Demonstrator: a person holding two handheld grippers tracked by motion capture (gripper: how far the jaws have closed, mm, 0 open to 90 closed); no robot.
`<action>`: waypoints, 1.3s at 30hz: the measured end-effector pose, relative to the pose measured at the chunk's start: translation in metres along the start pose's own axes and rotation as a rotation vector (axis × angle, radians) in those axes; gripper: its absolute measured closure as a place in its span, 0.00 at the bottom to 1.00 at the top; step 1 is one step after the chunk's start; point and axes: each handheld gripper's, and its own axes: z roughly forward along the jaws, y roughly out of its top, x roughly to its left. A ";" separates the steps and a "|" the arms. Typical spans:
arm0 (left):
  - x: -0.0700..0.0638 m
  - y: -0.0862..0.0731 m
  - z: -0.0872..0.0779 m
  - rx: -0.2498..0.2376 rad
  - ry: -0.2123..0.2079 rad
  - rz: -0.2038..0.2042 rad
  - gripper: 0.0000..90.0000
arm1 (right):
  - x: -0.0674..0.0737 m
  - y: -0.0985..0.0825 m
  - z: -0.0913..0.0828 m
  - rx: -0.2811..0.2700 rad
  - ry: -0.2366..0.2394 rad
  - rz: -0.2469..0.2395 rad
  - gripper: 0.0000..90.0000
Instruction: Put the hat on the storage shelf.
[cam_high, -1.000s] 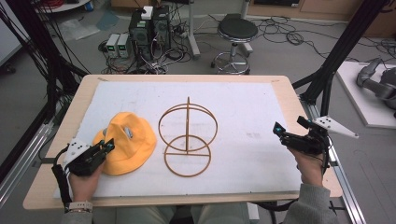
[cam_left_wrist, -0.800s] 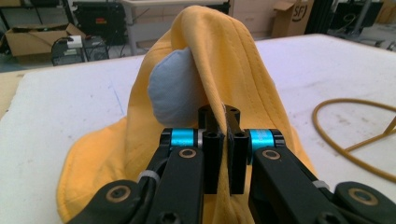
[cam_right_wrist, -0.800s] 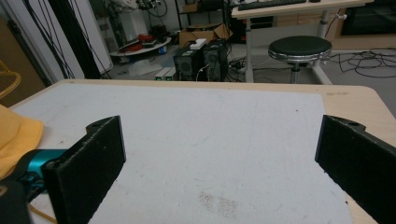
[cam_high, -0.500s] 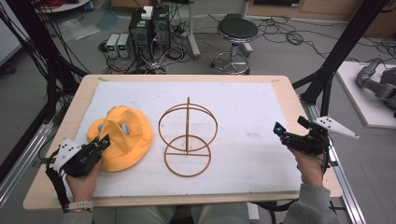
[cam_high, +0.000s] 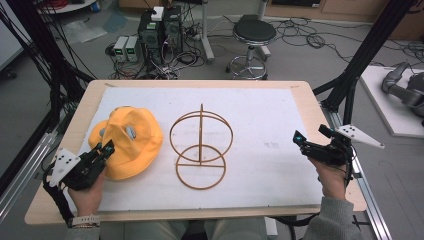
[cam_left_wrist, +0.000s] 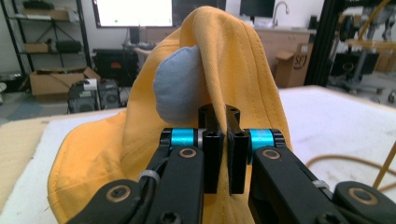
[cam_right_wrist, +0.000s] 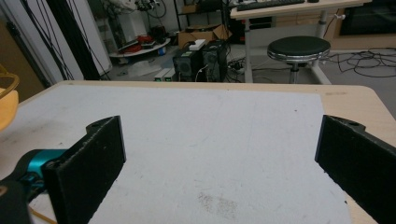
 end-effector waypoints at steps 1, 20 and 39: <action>0.000 0.002 -0.001 -0.012 0.007 0.001 0.98 | 0.000 0.000 0.000 0.001 0.000 0.004 0.01; -0.002 0.026 -0.015 -0.123 0.046 0.005 0.98 | -0.001 0.000 0.000 0.001 -0.004 0.003 0.01; -0.011 0.056 -0.020 -0.193 0.029 -0.021 0.98 | -0.004 0.000 -0.001 -0.001 -0.017 0.012 0.01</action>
